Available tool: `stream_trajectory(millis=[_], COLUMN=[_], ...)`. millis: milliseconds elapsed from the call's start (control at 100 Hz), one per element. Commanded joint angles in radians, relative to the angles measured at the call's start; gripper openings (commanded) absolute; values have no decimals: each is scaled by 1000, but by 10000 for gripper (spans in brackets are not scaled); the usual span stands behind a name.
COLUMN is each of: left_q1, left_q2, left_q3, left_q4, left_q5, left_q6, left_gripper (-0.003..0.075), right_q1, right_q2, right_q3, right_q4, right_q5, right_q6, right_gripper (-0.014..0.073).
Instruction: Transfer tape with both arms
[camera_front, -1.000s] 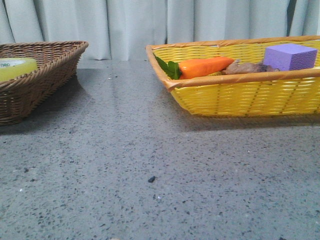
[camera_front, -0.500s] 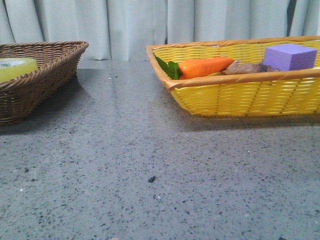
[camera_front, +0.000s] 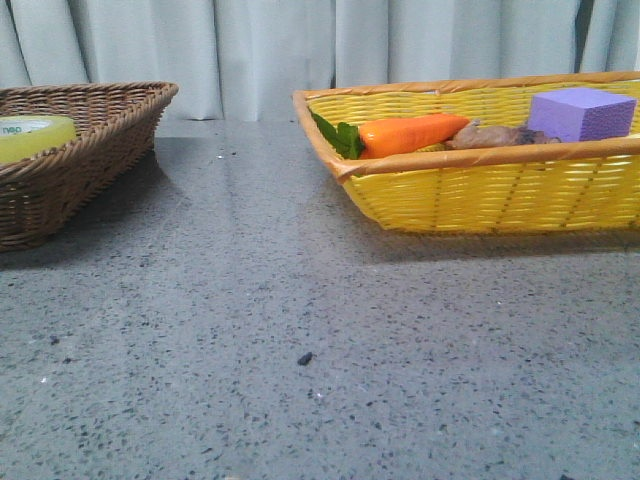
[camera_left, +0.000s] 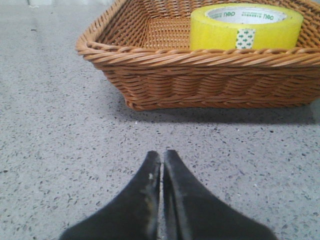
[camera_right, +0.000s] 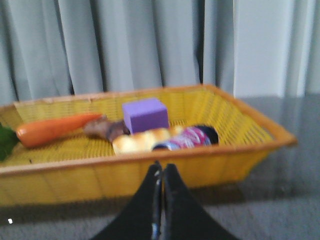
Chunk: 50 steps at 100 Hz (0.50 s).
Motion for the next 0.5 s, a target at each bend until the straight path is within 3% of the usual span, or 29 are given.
stream_trajectory(millis=[0, 180, 490], left_q1=[0, 0, 0], left_q2=[-30, -30, -30], left_q3=[12, 12, 12], left_q4=[-11, -11, -11], left_q5=[-61, -61, -61], left_q6=[-6, -6, -6], left_gripper=[-21, -20, -21], right_q1=[-9, -9, -9], right_q2=[-20, -20, -20], right_q3=[22, 22, 22], right_q4=[8, 8, 8], right_q5=[79, 280, 280], right_q6=[3, 3, 1], right_gripper=[-74, -74, -74])
